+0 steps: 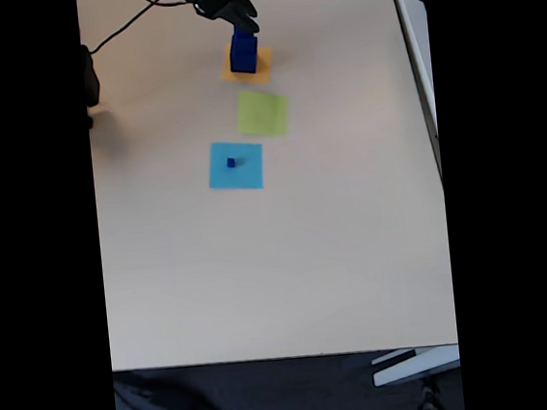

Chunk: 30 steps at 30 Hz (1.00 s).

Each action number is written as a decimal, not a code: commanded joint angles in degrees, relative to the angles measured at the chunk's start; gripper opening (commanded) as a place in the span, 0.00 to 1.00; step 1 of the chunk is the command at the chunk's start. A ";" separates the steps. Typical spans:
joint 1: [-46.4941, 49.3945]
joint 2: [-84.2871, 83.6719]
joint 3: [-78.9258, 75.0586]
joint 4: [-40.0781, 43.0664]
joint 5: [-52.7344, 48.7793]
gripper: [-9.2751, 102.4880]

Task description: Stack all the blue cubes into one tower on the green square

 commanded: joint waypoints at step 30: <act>-14.68 -7.56 -5.62 2.64 24.61 0.33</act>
